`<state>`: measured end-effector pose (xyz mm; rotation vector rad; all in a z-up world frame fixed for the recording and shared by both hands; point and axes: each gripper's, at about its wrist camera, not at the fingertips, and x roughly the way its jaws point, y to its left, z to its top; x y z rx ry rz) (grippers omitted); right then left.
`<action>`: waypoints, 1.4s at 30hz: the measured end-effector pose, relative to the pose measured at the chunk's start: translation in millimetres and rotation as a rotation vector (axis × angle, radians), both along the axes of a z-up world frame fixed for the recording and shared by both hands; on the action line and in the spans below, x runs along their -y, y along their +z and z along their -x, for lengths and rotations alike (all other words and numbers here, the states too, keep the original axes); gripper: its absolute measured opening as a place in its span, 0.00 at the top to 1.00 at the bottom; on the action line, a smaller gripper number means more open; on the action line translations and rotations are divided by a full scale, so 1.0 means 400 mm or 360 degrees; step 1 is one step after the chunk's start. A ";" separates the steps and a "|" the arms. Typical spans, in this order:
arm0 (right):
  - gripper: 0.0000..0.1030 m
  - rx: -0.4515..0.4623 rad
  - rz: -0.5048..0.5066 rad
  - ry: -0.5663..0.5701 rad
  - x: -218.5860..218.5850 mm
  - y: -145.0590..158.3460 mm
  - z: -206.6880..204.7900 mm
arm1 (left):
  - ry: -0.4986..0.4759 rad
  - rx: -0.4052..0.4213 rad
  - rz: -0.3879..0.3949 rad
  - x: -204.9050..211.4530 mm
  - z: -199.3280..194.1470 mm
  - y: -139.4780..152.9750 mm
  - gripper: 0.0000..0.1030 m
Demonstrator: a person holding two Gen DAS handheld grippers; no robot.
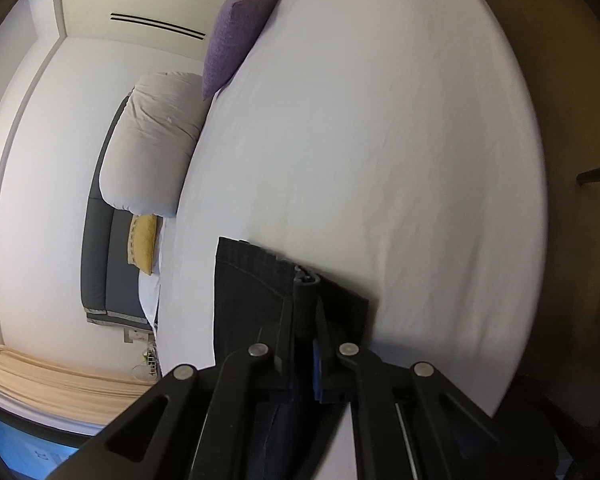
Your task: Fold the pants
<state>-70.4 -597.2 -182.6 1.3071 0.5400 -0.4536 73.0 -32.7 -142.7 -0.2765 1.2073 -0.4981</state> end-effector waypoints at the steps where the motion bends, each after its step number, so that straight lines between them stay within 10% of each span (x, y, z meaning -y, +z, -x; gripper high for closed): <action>1: 0.93 -0.0013 0.0007 0.0010 0.001 0.001 -0.002 | 0.0000 0.0002 -0.0005 -0.005 -0.001 0.001 0.89; 8: 0.93 -0.0070 0.0045 0.0024 0.017 0.000 -0.005 | 0.0015 0.0031 -0.0015 -0.004 0.014 0.004 0.89; 12: 0.33 -0.0188 0.0201 -0.0105 0.018 0.076 0.068 | 0.0033 0.0047 0.0009 -0.012 0.034 -0.002 0.89; 18: 0.34 0.0123 0.0037 0.0357 -0.165 0.145 0.093 | 0.0045 0.0065 0.0060 -0.026 0.045 -0.014 0.89; 26: 0.45 0.0117 -0.0377 0.0977 -0.591 0.033 -0.009 | 0.0034 0.0072 0.0079 -0.052 0.054 -0.016 0.89; 42: 0.48 0.0001 -0.0598 0.1074 -0.701 -0.046 -0.045 | 0.0066 0.0059 0.0120 -0.081 0.052 -0.017 0.89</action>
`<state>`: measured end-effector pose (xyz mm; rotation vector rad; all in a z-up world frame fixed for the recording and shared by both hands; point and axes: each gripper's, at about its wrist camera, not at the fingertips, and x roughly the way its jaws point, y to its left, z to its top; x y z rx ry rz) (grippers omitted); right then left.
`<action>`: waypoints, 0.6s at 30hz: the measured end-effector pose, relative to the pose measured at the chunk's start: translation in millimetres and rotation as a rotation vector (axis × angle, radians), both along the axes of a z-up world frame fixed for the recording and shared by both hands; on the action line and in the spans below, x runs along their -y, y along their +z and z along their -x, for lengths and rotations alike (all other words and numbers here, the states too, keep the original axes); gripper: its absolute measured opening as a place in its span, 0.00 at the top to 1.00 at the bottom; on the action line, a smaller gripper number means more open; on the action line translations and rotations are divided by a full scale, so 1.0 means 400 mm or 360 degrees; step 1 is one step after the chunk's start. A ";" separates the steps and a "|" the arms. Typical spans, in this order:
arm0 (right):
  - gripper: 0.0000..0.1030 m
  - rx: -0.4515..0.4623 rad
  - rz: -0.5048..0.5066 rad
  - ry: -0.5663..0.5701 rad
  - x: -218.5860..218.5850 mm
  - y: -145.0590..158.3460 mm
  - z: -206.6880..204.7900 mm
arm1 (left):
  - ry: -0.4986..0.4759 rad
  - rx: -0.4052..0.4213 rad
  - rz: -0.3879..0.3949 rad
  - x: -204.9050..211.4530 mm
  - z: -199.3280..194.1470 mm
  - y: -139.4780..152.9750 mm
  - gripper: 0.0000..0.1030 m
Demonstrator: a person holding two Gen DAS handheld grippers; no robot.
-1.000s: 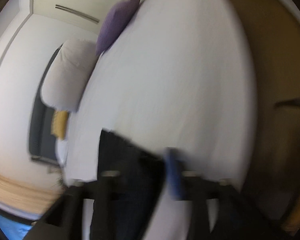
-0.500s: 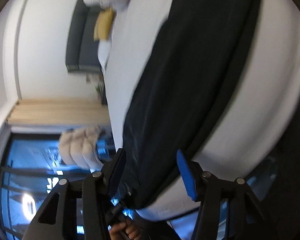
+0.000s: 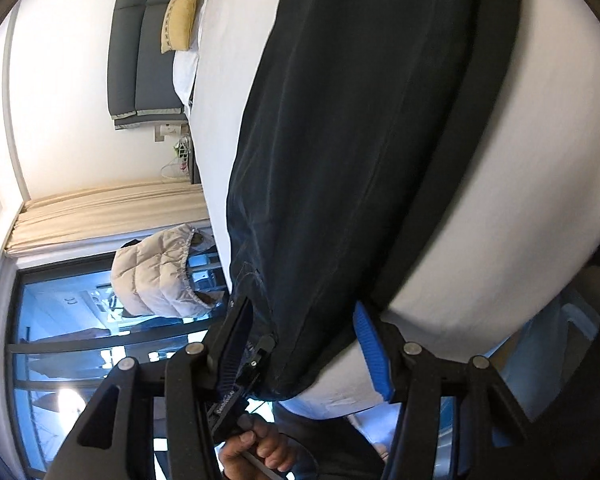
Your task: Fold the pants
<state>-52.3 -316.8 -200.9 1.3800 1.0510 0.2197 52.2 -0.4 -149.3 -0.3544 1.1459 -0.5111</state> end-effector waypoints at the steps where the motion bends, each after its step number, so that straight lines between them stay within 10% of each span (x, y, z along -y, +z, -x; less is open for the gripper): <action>1: 0.54 0.0005 -0.0006 0.0016 -0.011 -0.005 -0.010 | -0.0001 0.0002 -0.0004 0.000 0.000 0.000 0.89; 4: 0.91 0.0011 0.0003 0.0036 -0.025 -0.019 -0.031 | 0.0001 0.0000 -0.0006 0.001 0.000 0.004 0.89; 18: 0.93 0.0076 0.0069 -0.0030 0.009 -0.020 0.020 | -0.0012 -0.0010 -0.0032 0.001 0.010 0.025 0.89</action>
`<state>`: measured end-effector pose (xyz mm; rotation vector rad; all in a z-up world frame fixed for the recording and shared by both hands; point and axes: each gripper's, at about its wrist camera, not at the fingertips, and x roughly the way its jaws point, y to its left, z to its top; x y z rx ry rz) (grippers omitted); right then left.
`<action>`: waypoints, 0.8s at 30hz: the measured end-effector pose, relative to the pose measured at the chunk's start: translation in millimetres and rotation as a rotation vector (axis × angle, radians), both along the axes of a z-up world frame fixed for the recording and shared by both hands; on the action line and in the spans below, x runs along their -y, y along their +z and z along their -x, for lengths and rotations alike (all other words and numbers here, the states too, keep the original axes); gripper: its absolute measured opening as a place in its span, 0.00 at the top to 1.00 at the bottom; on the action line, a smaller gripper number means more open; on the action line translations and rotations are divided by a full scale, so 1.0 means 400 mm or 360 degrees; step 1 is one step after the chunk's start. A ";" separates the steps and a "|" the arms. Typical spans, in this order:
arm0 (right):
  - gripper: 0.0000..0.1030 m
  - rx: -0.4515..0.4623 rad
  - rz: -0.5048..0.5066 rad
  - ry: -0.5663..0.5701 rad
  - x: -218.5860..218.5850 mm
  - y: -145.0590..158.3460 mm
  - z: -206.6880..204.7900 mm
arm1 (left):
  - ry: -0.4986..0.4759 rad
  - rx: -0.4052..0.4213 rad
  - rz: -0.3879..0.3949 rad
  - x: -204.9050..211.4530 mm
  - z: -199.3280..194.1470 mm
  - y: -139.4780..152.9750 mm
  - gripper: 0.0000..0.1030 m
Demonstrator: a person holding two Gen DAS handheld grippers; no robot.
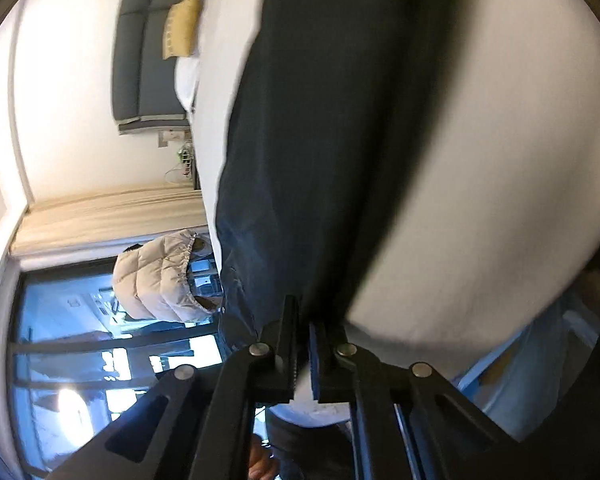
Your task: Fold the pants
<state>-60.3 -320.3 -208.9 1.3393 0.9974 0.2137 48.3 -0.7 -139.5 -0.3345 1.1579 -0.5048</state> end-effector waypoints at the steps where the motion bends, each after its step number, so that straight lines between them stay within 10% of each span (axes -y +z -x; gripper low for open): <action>1: 0.90 0.0019 0.0018 0.0007 -0.003 0.010 -0.005 | 0.0002 -0.0001 -0.0018 0.001 0.001 0.005 0.89; 17: 0.98 -0.0002 0.0028 -0.0345 0.158 -0.018 0.074 | 0.0010 0.0050 -0.0180 0.021 0.036 0.063 0.88; 24: 0.79 0.0075 0.0042 -0.0503 0.251 0.007 0.042 | 0.0025 0.0040 -0.0175 0.021 0.033 0.057 0.88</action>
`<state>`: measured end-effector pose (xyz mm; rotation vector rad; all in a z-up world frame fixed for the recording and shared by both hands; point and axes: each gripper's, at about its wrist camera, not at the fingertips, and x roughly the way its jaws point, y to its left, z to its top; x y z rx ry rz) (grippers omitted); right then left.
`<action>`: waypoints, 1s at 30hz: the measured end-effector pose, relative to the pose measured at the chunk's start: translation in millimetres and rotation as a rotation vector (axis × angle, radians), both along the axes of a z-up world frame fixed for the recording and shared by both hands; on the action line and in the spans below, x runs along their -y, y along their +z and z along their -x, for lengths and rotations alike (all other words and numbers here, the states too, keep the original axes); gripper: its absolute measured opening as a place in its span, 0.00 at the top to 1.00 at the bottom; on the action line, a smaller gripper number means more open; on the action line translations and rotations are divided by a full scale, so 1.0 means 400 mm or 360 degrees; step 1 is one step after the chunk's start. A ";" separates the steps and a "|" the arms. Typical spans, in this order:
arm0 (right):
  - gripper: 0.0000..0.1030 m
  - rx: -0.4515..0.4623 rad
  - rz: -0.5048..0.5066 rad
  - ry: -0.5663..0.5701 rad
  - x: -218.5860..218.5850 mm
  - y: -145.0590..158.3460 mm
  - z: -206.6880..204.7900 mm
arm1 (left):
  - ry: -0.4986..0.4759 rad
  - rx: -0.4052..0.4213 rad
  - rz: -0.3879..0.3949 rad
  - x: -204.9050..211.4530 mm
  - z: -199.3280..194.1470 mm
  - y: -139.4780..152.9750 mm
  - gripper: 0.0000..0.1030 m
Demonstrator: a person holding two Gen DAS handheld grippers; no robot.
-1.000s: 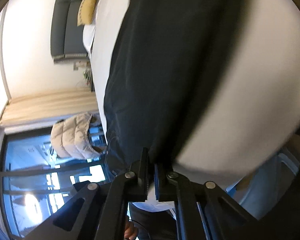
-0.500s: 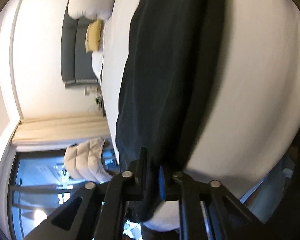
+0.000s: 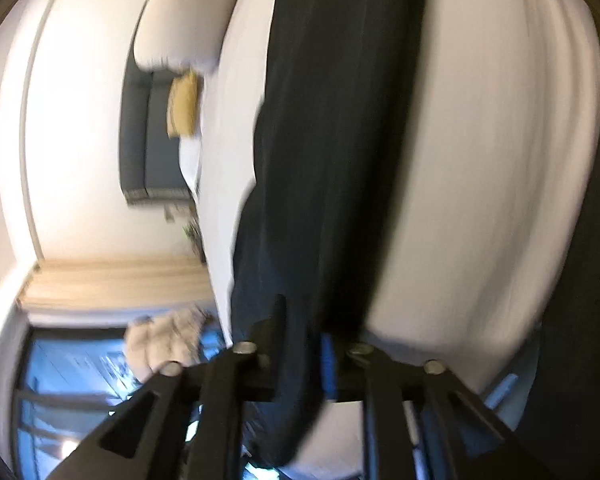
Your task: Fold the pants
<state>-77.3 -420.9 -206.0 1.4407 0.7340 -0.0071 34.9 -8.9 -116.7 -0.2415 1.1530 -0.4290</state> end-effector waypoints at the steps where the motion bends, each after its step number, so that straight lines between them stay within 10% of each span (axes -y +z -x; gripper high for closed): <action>1: 0.80 0.0009 0.0025 -0.0039 0.024 0.003 -0.001 | -0.0005 0.0003 -0.0007 0.002 0.000 0.001 0.88; 3: 0.96 -0.0001 0.0008 -0.0101 0.068 -0.010 0.003 | -0.0002 -0.0001 -0.0003 0.003 -0.002 -0.001 0.88; 10: 0.98 -0.0011 0.0007 -0.0179 0.105 -0.030 0.045 | 0.0002 -0.0007 -0.0001 0.000 -0.005 -0.008 0.88; 17: 0.70 0.0047 -0.0019 -0.0269 0.148 -0.017 0.028 | 0.0008 -0.0006 -0.0016 0.004 -0.006 -0.003 0.88; 30: 0.79 0.0030 0.0069 -0.0796 0.409 -0.037 0.154 | -0.0001 -0.0008 -0.0022 0.017 -0.008 0.001 0.88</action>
